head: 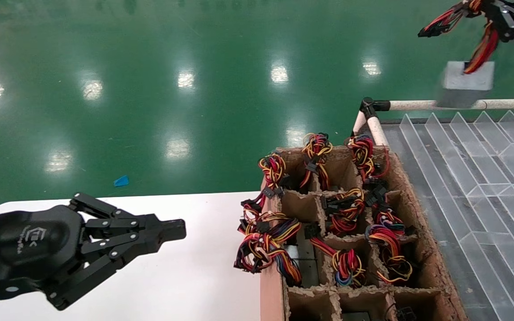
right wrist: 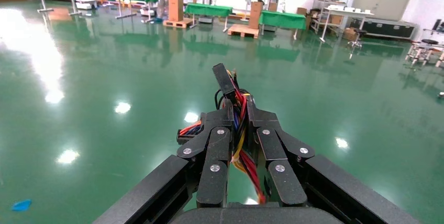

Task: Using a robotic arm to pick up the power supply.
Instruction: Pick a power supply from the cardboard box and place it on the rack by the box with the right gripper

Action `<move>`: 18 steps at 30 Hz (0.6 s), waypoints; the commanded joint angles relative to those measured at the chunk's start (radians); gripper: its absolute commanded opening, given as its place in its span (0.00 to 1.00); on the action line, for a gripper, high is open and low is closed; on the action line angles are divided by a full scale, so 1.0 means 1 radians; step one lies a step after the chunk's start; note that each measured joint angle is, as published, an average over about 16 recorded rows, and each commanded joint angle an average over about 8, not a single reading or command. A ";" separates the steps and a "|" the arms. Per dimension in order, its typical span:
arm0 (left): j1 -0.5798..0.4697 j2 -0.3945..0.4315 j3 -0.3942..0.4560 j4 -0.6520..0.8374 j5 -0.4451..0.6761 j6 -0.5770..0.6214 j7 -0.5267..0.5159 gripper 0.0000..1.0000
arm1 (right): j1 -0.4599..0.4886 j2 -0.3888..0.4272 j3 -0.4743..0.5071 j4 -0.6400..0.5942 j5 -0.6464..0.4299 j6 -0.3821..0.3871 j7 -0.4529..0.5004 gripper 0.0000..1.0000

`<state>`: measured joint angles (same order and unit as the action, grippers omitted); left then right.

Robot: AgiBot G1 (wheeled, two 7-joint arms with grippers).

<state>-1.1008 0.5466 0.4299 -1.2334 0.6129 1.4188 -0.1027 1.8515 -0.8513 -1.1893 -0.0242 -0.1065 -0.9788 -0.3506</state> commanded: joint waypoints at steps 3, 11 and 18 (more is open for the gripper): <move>0.000 0.000 0.000 0.000 0.000 0.000 0.000 0.00 | 0.005 -0.016 -0.004 0.004 -0.005 0.035 -0.005 0.00; 0.000 0.000 0.000 0.000 0.000 0.000 0.000 0.00 | -0.011 -0.043 0.001 0.014 0.001 0.073 0.002 0.00; 0.000 0.000 0.000 0.000 0.000 0.000 0.000 0.00 | -0.024 -0.061 0.001 0.025 0.002 0.070 0.011 0.00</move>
<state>-1.1008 0.5466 0.4299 -1.2334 0.6129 1.4188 -0.1027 1.8282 -0.9098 -1.1878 -0.0012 -0.1047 -0.9078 -0.3411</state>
